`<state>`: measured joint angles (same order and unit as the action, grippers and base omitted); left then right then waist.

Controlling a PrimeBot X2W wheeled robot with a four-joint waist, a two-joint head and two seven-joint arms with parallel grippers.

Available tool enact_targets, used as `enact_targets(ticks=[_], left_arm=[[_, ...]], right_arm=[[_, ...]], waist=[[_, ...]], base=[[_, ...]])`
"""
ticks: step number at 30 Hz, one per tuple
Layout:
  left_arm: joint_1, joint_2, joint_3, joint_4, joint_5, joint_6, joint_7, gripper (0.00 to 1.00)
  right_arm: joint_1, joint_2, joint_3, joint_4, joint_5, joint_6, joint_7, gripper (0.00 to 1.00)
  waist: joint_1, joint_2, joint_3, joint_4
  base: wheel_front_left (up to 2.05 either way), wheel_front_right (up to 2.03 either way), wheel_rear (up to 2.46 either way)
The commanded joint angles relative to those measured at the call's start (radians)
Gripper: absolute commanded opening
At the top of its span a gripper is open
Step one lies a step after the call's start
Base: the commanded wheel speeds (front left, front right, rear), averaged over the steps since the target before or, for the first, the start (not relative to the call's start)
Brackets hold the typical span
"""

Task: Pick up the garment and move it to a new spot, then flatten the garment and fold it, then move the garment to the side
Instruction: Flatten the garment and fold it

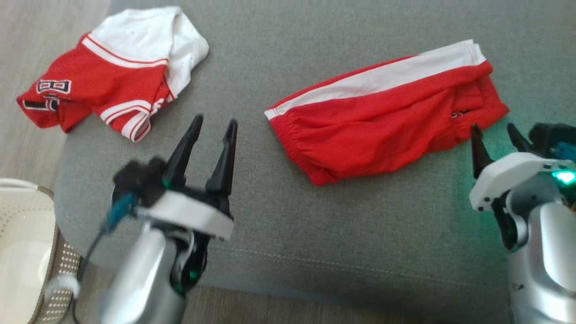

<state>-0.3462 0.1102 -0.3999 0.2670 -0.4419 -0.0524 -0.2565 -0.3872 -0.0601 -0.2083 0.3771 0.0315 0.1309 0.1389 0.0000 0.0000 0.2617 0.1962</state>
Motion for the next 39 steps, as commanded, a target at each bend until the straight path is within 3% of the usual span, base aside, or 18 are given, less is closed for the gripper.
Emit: enact_targets(ticks=[1,8,12,19,37,38,39], left_arm=[[0.029,0.001,0.064,-0.081,0.047,0.017,-0.005,1.00],[0.238,-0.042,0.125,-0.278,0.180,0.037,-0.005,1.00],[0.294,-0.054,0.110,-0.309,0.199,0.027,-0.005,1.00],[0.300,-0.059,0.087,-0.312,0.204,0.016,-0.005,1.00],[0.266,-0.060,0.072,-0.338,0.203,0.024,-0.005,1.00],[0.265,-0.060,0.072,-0.338,0.203,0.025,-0.005,1.00],[0.265,-0.060,0.072,-0.338,0.203,0.026,-0.005,1.00]], right_arm=[[-0.020,0.010,0.010,-0.050,0.011,0.000,-0.015,1.00],[-0.090,0.010,-0.092,0.035,0.031,0.000,-0.009,1.00],[-0.162,0.005,-0.163,0.131,-0.044,0.000,0.004,1.00],[-0.272,-0.070,-0.296,0.327,-0.284,0.000,0.023,1.00],[-0.415,-0.114,-0.544,0.503,-0.563,0.000,0.050,1.00],[-0.420,-0.112,-0.552,0.514,-0.571,0.000,0.057,0.84],[-0.424,-0.110,-0.558,0.524,-0.577,0.000,0.059,0.28]], waist=[[0.0000,0.0000,-0.027,0.008],[0.0000,0.0000,-0.048,0.086],[0.0000,0.0000,-0.052,0.152],[0.0000,0.0000,-0.042,0.236],[0.0000,0.0000,0.022,0.255],[0.0000,0.0000,0.022,0.252],[0.0000,0.0000,0.022,0.249]], base=[[0.00,0.00,0.00],[0.00,0.00,0.00],[0.00,0.00,0.00],[0.00,0.00,0.00],[0.00,0.00,0.00],[0.00,0.00,0.00],[0.00,0.00,0.00]])
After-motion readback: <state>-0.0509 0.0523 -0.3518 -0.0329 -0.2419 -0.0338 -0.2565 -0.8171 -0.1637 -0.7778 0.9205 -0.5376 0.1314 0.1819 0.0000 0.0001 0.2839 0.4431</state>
